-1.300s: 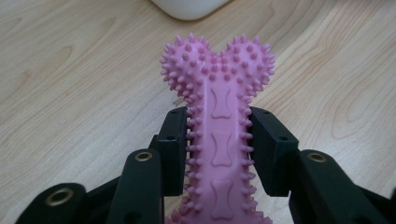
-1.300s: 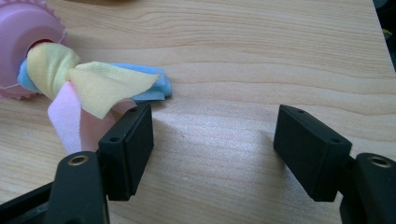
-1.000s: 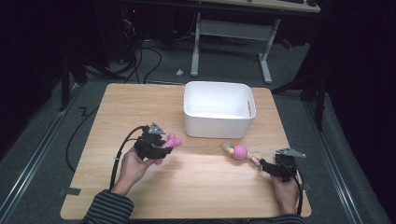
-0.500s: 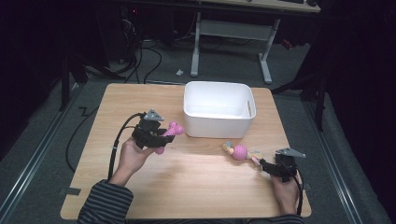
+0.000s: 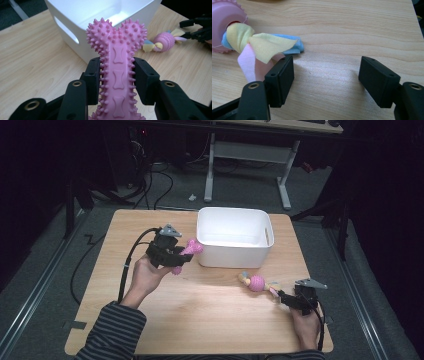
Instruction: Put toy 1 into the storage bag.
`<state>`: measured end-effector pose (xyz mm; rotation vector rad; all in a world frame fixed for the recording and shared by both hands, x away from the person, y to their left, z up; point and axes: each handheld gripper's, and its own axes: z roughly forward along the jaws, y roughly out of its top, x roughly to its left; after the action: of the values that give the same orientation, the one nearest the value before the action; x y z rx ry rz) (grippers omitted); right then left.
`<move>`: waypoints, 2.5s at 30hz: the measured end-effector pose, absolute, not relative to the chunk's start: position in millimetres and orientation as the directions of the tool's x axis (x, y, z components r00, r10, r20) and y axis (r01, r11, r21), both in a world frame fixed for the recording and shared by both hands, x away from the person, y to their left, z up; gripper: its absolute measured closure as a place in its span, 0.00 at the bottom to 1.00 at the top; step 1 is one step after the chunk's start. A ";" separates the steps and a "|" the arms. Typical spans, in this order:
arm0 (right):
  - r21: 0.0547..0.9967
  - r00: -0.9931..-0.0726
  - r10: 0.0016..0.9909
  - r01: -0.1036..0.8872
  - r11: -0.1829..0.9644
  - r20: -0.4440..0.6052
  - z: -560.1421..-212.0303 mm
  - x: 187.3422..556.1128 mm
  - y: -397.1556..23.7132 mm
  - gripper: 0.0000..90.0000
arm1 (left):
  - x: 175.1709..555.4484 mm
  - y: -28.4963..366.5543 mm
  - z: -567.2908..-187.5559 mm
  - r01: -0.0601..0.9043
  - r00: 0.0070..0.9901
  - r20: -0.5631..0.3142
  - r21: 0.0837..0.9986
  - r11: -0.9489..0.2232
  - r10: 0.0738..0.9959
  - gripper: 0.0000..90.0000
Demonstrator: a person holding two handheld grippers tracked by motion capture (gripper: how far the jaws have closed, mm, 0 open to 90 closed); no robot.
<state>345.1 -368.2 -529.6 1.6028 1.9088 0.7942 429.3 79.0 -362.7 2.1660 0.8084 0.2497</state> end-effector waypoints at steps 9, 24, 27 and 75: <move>0.721 -0.165 0.986 0.682 0.127 -0.019 -529.6 345.0 -368.1 0.32 | 440.1 69.2 -347.5 0.440 0.801 -0.093 0.761 -0.476 0.591 0.66; 0.721 -0.165 0.986 0.681 0.129 -0.020 -529.6 345.0 -368.1 0.32 | 464.5 51.0 -336.4 0.460 0.806 -0.114 0.740 -0.492 0.581 0.66; 0.721 -0.165 0.986 0.681 0.129 -0.020 -529.6 345.0 -368.1 0.32 | 467.3 46.2 -332.7 0.452 0.809 -0.106 0.741 -0.497 0.578 0.66; 0.721 -0.169 0.986 0.680 0.130 -0.018 -529.7 345.1 -367.8 0.32 | 527.8 -29.4 -339.9 0.426 0.814 -0.034 0.714 -0.556 0.580 0.66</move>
<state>345.1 -367.8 -529.7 1.5995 1.9115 0.7976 527.8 -29.4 -339.9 2.2433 0.7357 0.2641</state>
